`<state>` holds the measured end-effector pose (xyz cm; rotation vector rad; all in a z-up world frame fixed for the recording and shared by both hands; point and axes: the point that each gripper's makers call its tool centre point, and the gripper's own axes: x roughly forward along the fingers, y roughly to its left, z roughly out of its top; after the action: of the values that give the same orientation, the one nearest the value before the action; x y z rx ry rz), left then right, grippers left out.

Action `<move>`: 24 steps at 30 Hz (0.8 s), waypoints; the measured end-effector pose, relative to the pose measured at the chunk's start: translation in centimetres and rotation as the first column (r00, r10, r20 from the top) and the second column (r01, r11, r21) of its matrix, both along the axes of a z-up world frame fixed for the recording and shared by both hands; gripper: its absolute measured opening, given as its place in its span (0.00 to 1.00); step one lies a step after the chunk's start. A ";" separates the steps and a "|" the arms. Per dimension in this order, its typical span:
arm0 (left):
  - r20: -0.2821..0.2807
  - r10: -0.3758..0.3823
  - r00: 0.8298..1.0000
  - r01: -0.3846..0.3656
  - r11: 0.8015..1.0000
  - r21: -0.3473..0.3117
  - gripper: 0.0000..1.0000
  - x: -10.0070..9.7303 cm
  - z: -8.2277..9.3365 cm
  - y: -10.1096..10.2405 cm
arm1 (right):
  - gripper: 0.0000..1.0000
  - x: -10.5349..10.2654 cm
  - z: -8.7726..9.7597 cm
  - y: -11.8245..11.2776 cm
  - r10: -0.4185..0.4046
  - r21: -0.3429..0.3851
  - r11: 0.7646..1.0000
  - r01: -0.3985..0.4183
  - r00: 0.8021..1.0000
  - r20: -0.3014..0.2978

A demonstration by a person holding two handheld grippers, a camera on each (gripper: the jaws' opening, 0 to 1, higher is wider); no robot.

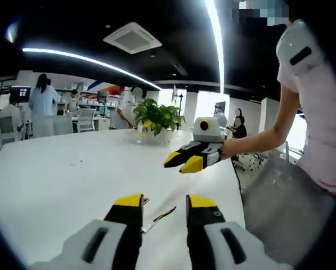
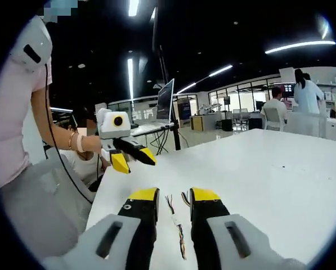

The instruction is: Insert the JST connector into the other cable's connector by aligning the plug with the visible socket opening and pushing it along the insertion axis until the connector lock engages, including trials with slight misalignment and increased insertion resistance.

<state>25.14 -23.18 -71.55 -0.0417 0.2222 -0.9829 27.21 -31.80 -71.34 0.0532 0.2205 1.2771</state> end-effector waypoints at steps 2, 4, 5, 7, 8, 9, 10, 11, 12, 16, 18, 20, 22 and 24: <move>-0.029 0.033 0.999 -0.033 0.999 -0.019 0.30 -0.4 0.5 0.2 | 0.24 -0.5 0.8 -0.5 -0.019 0.003 1.000 0.019 1.000 0.012; -0.039 0.047 0.998 -0.048 0.999 -0.021 0.34 -0.8 0.9 0.4 | 0.24 -1.2 1.5 -0.8 -0.021 0.007 1.000 0.020 1.000 0.020; -0.037 0.055 0.998 -0.056 0.998 -0.023 0.34 -1.2 1.2 0.4 | 0.25 -1.5 1.8 -1.0 -0.021 0.009 1.000 0.020 1.000 0.020; -0.036 0.062 0.997 -0.063 0.997 -0.038 0.36 -1.6 1.7 0.5 | 0.27 -2.1 2.3 -1.2 -0.033 0.007 0.999 0.033 0.999 0.029; -0.036 0.065 0.997 -0.067 0.997 -0.043 0.36 -1.8 1.9 0.5 | 0.30 -2.4 2.5 -1.4 -0.041 0.003 0.999 0.041 0.999 0.030; -0.027 0.070 0.997 -0.071 0.997 -0.045 0.36 -2.0 2.2 0.5 | 0.32 -2.5 2.6 -1.5 -0.048 0.005 0.999 0.048 0.999 0.025; 0.016 0.082 0.997 -0.081 0.996 -0.042 0.36 -2.2 2.8 0.6 | 0.34 -2.7 2.8 -1.6 -0.060 0.018 0.998 0.060 0.998 0.006; 0.053 0.088 0.995 -0.086 0.996 -0.035 0.37 -2.2 3.2 0.7 | 0.34 -3.0 3.0 -1.7 -0.062 0.027 0.998 0.062 0.998 0.003; 0.055 0.093 0.994 -0.091 0.995 -0.039 0.38 -2.7 3.5 0.7 | 0.34 -3.3 3.3 -1.7 -0.066 0.029 0.997 0.065 0.998 0.006; 0.039 0.120 0.992 -0.118 0.992 -0.047 0.43 -3.6 4.3 1.0 | 0.42 -3.6 3.7 -2.0 -0.108 0.028 0.994 0.109 0.994 -0.013; 0.029 0.139 0.990 -0.138 0.989 -0.046 0.46 -3.9 4.3 1.3 | 0.44 -3.9 4.0 -2.2 -0.119 0.036 0.992 0.119 0.993 -0.010; 0.030 0.153 0.988 -0.152 0.987 -0.049 0.46 -4.3 4.5 1.6 | 0.42 -4.4 4.3 -2.4 -0.126 0.035 0.991 0.126 0.992 -0.004; 0.033 0.157 0.987 -0.156 0.987 -0.049 0.47 -4.7 4.6 1.8 | 0.41 -4.7 4.3 -2.7 -0.138 0.027 0.990 0.138 0.990 0.000; 0.030 0.171 0.985 -0.170 0.984 -0.050 0.48 -5.0 4.8 2.1 | 0.43 -4.9 4.3 -3.1 -0.156 0.019 0.987 0.157 0.988 -0.012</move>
<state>20.13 -21.10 -66.76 -0.0861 0.1612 -0.8172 22.28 -34.94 -67.07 0.0932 0.2087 1.1229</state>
